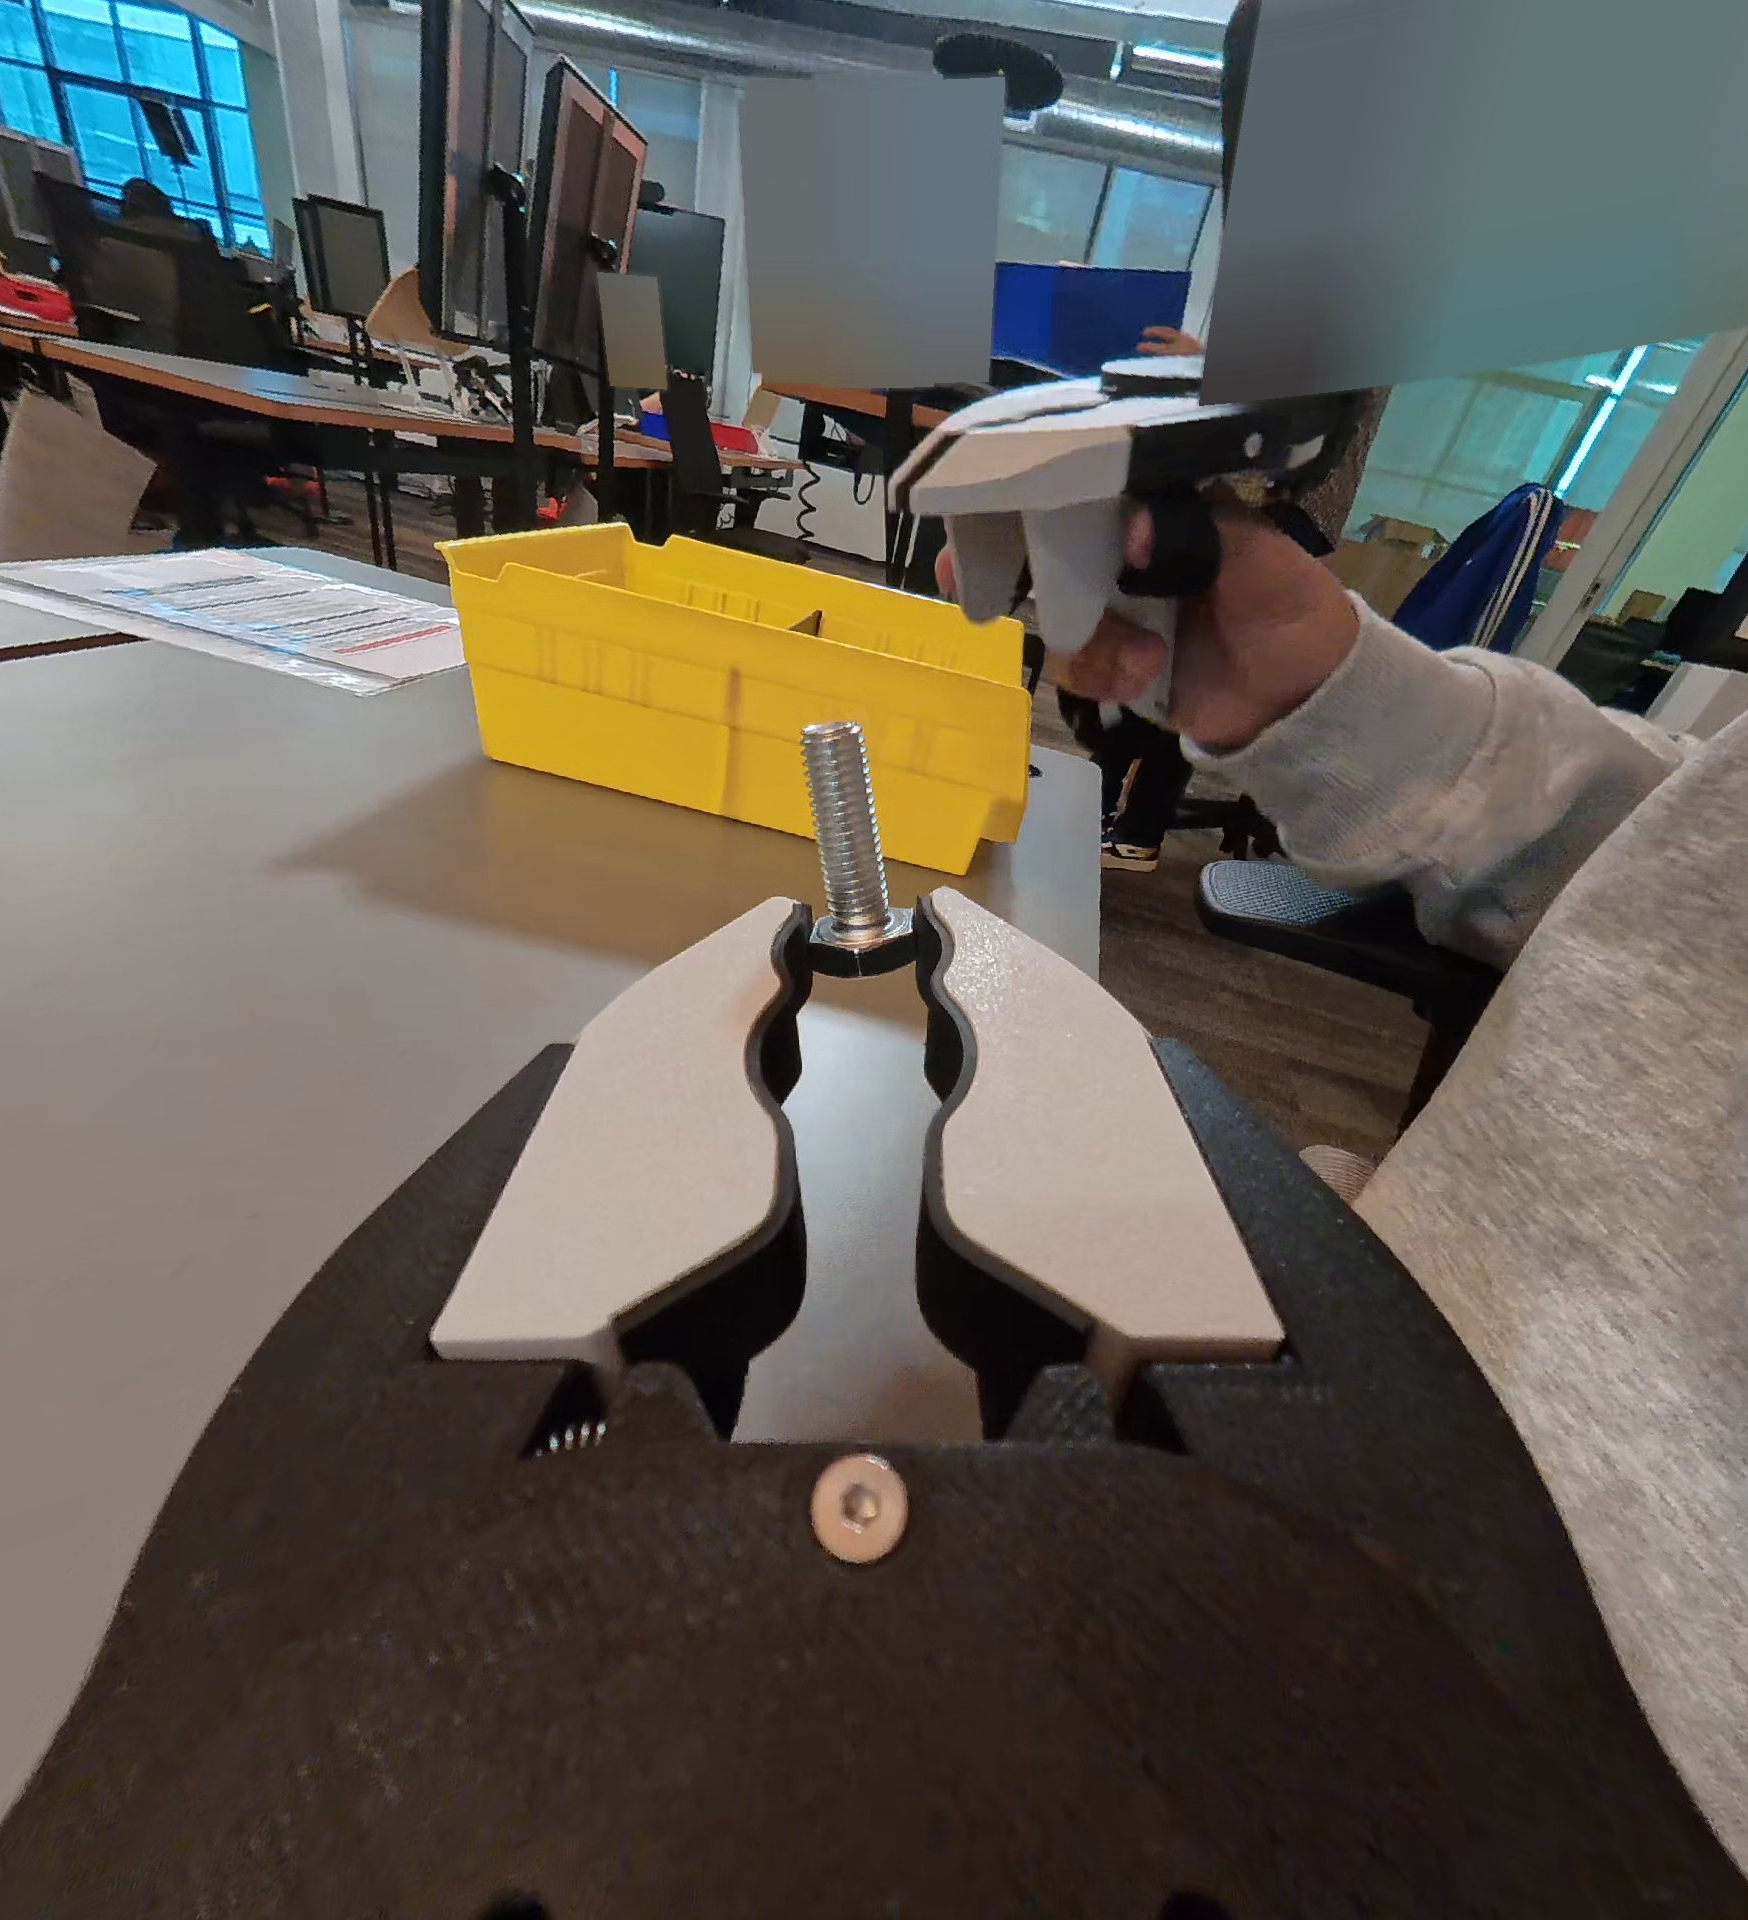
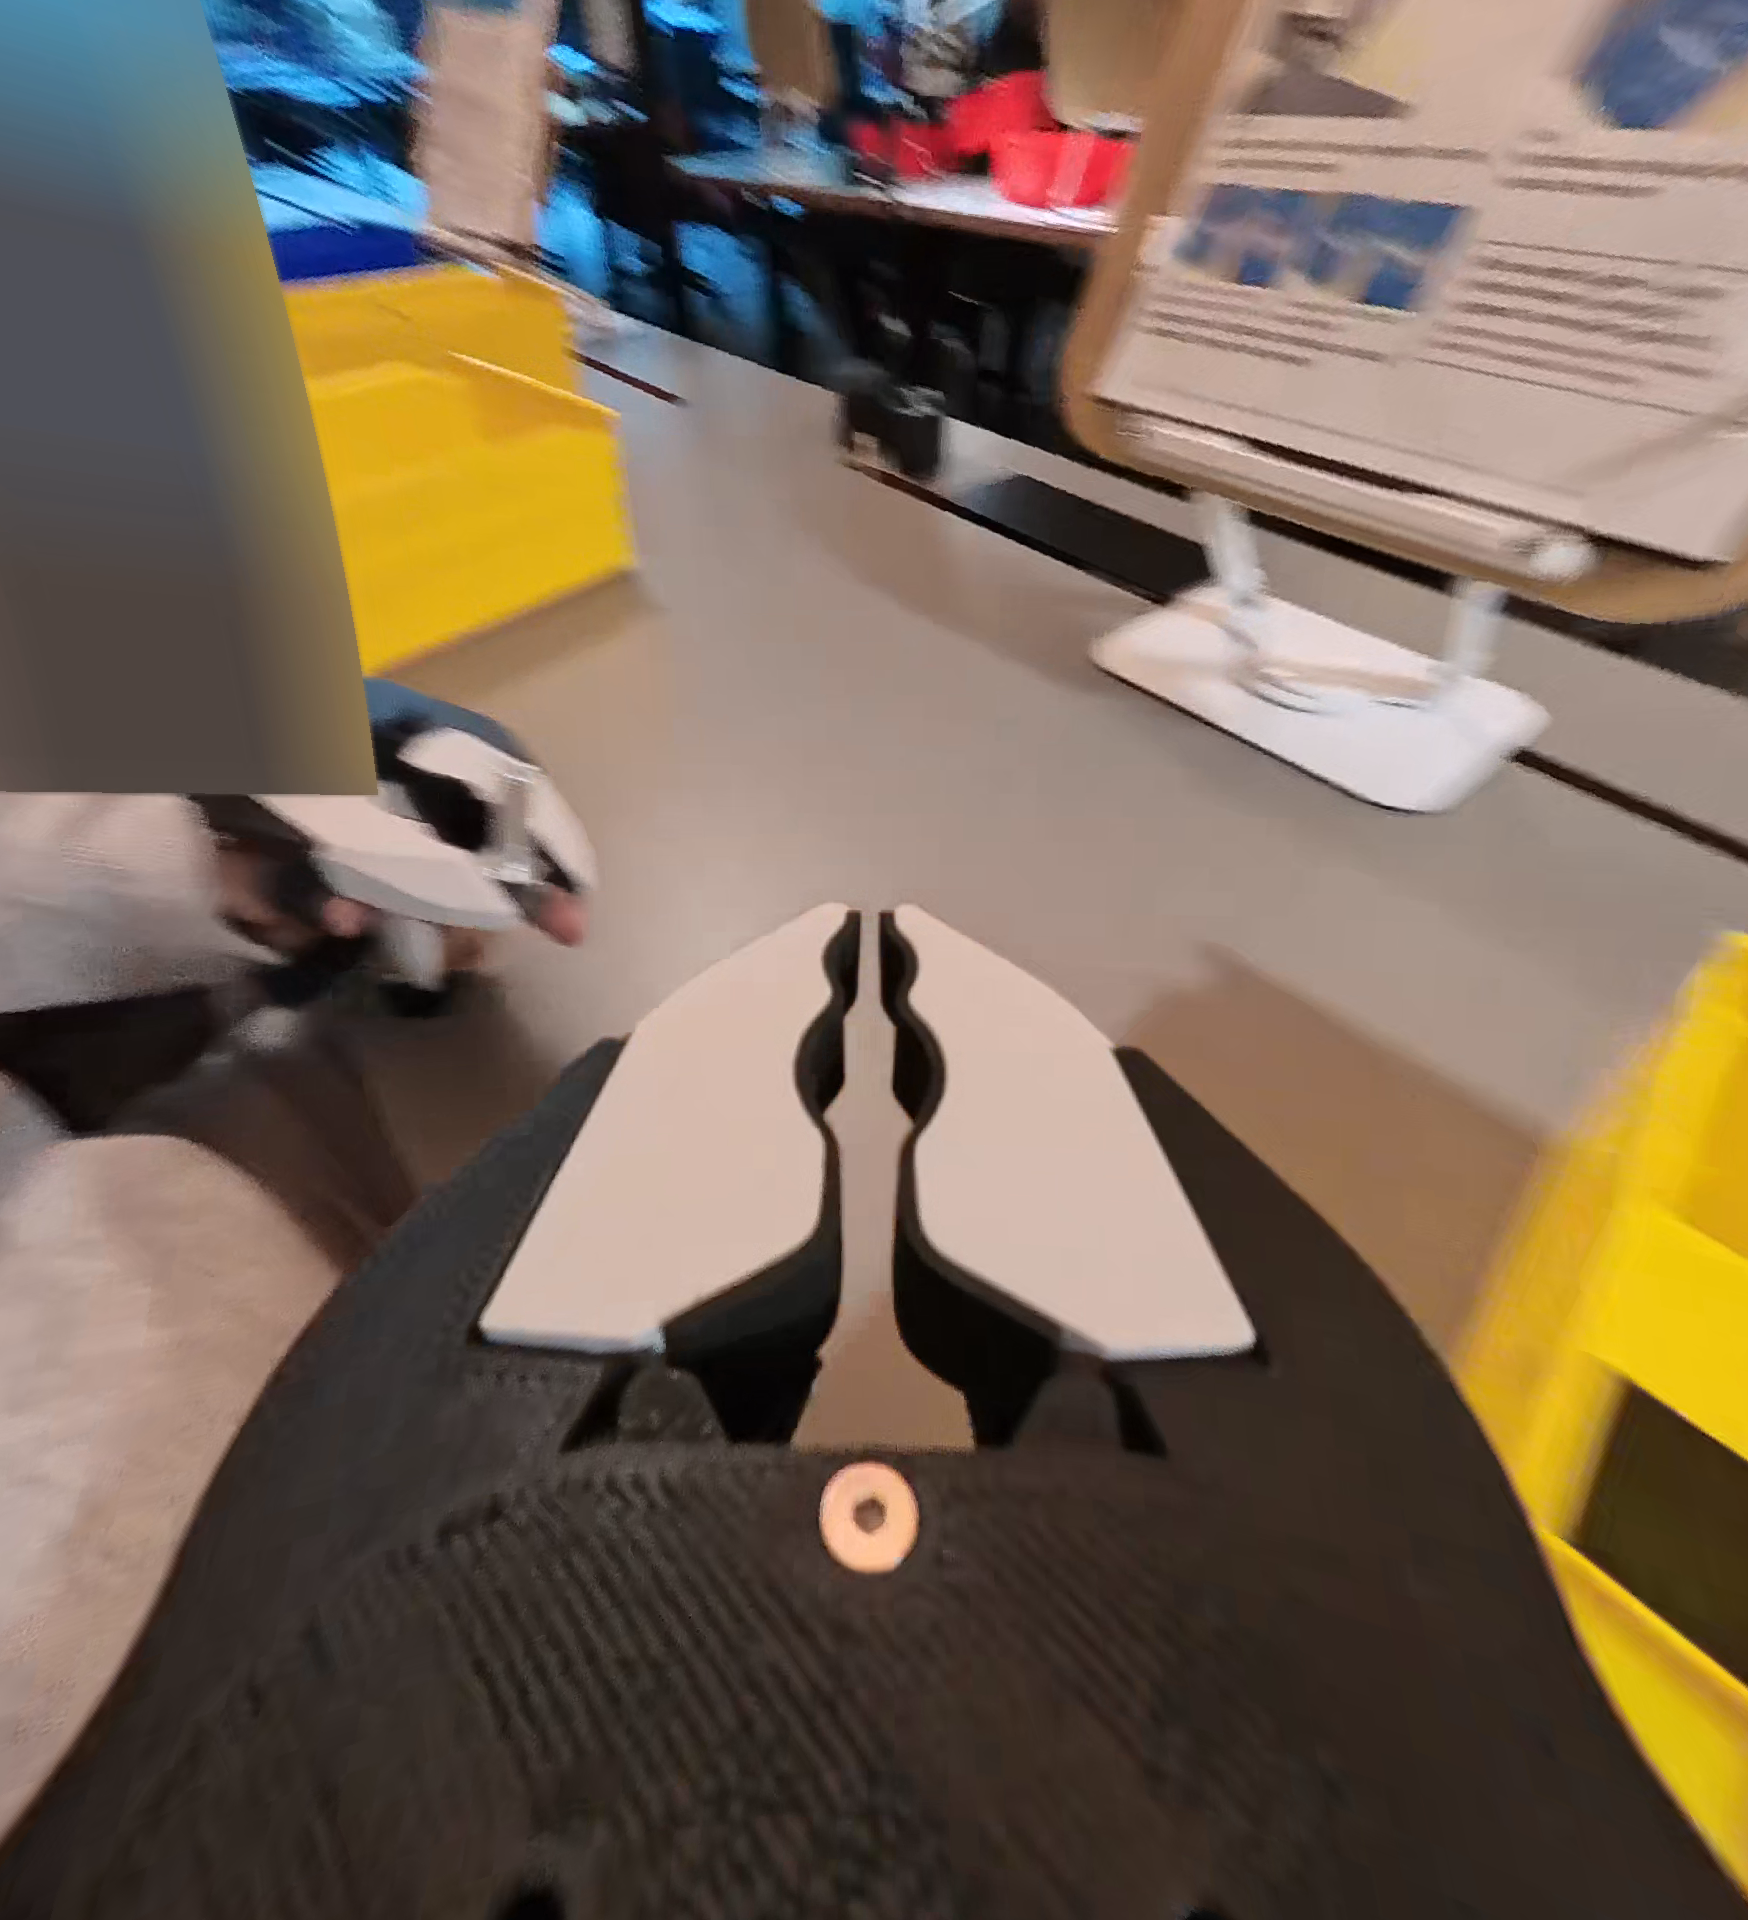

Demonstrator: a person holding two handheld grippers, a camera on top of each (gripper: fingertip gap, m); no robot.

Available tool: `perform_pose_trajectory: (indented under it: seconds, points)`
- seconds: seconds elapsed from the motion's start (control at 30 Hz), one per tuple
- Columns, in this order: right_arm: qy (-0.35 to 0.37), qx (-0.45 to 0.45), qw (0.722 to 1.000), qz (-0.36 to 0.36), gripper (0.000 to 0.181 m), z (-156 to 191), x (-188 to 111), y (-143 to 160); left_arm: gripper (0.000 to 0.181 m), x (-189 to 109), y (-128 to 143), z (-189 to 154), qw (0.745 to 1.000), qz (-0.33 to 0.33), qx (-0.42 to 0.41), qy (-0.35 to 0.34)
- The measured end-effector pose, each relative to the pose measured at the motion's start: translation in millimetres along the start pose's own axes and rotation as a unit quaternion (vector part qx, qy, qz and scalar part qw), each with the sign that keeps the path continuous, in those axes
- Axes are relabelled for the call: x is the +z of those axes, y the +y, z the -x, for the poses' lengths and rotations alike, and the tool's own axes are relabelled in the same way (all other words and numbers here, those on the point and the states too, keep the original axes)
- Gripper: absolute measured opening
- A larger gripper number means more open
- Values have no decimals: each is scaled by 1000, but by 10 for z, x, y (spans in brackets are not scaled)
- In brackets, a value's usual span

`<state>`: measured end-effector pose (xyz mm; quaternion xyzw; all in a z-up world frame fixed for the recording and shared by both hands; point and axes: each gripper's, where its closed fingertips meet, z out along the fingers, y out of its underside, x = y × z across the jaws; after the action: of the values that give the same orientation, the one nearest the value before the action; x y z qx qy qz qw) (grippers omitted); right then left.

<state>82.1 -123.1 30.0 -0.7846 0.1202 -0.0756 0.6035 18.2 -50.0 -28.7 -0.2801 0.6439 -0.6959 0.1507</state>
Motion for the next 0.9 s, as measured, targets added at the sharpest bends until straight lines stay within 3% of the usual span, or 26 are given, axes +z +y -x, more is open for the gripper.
perform_pose_trajectory:
  seconds: [0.13, 0.3, 0.6, 0.9]
  points:
    - [-112, 67, 991, -38, 6, 520, 295, 44, 20, 8, 17, -38, 1000, 6, 8, 5]
    - [-173, 131, 974, -62, 11, 754, 433, 99, 20, 38, 64, -121, 999, 20, 31, 13]
    - [-175, 52, 982, -45, 13, 989, 564, 273, 20, 68, 76, -202, 999, 21, 37, 23]
    - [-181, 63, 980, -50, 11, 1021, 581, 304, 20, 92, 106, -271, 998, 26, 44, 33]
